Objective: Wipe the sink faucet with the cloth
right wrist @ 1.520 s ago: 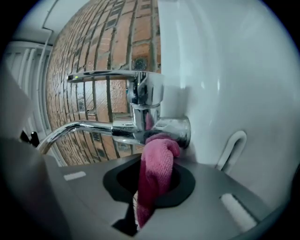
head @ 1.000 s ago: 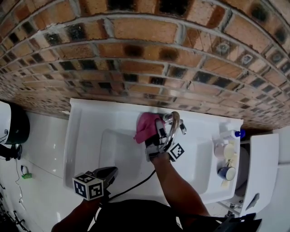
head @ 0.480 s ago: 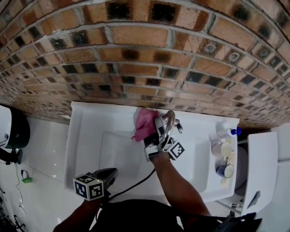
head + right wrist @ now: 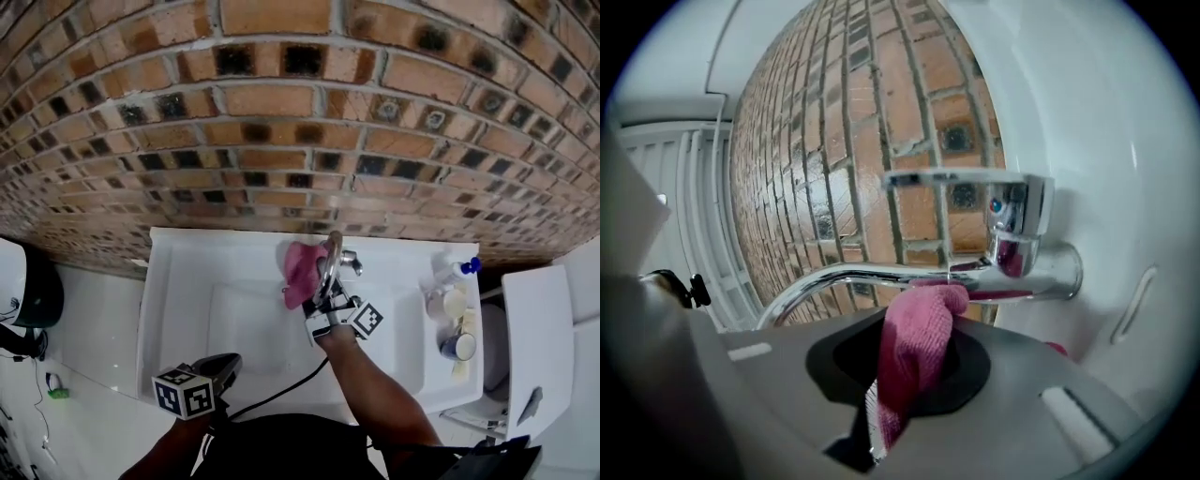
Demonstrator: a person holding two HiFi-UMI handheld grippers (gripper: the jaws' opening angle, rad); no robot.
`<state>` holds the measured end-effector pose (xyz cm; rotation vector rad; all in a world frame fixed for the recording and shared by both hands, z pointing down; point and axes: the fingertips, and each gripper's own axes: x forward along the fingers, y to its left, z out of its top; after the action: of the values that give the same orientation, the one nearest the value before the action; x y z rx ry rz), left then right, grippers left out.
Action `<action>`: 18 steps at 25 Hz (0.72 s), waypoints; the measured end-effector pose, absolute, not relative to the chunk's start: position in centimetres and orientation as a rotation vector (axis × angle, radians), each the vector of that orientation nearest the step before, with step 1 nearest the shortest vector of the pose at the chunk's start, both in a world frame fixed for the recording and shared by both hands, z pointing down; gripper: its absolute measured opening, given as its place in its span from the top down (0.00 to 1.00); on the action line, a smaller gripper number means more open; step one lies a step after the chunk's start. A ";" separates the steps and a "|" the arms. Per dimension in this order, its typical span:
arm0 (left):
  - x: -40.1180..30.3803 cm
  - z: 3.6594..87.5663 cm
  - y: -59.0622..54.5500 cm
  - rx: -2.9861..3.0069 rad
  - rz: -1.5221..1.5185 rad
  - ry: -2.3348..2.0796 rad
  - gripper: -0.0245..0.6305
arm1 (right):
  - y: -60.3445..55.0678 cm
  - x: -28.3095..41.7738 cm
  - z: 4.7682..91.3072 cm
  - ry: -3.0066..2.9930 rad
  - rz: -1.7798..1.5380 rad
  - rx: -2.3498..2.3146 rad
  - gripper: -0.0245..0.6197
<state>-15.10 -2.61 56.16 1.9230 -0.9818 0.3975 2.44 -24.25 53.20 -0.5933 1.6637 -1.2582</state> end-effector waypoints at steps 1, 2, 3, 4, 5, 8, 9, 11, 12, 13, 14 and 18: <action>-15.0 55.9 -2.6 1.932 0.391 -0.979 0.96 | -23.6 2.9 53.1 1.679 -1.257 -0.605 0.89; -14.8 55.6 -2.6 1.942 0.383 -0.975 0.96 | -23.1 3.4 53.0 1.697 -1.257 -0.618 0.89; -14.6 55.4 -2.6 1.953 0.373 -0.971 0.96 | -22.5 3.9 52.8 1.715 -1.255 -0.632 0.89; -14.3 55.2 -2.7 1.967 0.362 -0.965 0.96 | -22.0 4.4 52.5 1.734 -1.252 -0.644 0.89; -13.9 54.9 -2.8 1.983 0.349 -0.956 0.96 | -21.4 4.8 52.0 1.751 -1.247 -0.655 0.89; -12.8 53.9 -2.7 2.033 0.322 -0.915 0.96 | -19.1 5.9 50.6 1.785 -1.245 -0.697 0.89; -12.6 53.8 -2.5 2.046 0.318 -0.901 0.96 | -18.2 6.2 50.2 1.795 -1.247 -0.715 0.89; -12.2 53.6 -2.2 2.068 0.314 -0.871 0.96 | -16.3 6.8 49.4 1.825 -1.247 -0.761 0.89; -12.0 53.6 -2.1 2.079 0.314 -0.854 0.96 | -15.4 7.1 49.0 1.843 -1.249 -0.788 0.89; -11.7 53.6 -2.1 2.091 0.316 -0.836 0.96 | -14.5 7.3 48.5 1.860 -1.254 -0.813 0.89; -11.4 53.6 -2.1 2.102 0.320 -0.817 0.96 | -13.7 7.5 47.9 1.876 -1.258 -0.831 0.89; -10.0 53.7 -2.0 2.143 0.349 -0.744 0.96 | -9.9 8.1 45.6 1.918 -1.237 -0.882 0.89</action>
<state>-9.96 -2.03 53.73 2.1431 -0.7435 0.3488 8.11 -9.86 45.62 -0.8820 1.9181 -1.2368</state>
